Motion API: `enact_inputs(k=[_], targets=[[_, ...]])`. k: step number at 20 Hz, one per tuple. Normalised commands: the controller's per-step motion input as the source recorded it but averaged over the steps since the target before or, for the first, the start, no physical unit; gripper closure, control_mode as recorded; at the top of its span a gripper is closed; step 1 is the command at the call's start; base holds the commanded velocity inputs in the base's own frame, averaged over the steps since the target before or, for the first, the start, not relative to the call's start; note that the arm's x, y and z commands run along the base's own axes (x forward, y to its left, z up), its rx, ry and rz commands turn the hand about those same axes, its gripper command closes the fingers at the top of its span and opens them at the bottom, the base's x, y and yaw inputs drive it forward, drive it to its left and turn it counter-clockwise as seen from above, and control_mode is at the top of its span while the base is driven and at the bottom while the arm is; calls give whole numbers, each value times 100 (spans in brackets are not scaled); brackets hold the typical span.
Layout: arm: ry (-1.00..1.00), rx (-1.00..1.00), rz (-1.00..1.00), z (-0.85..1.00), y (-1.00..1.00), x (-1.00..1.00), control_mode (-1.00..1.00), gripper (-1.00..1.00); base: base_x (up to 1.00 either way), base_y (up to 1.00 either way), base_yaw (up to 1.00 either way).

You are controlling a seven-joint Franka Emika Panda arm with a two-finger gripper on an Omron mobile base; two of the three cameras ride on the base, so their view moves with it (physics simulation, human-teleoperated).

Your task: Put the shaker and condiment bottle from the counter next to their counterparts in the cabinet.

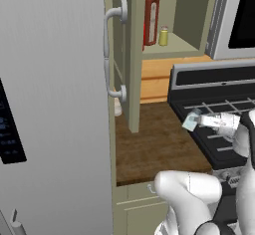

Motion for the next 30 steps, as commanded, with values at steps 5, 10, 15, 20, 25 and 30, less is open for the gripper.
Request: enact_inputs(k=[5, 10, 15, 20, 25, 30], targets=[[40, -1, -21, 58, 36, -55, -100, 100, 0, 0, 0], [5, -2, -3, 2, 5, -11, -100, 100, 0, 0, 0], [-9, -4, 0, 30, 0, -15, -100, 100, 0, 0, 0], [-1, -3, 1, 71, 0, -11, -100, 100, 0, 0, 0], [7, 0, 0, 71, 0, -5, -100, 100, 0, 0, 0], [10, -4, -1, 57, 0, 0, -100, 100, 0, 0, 0]])
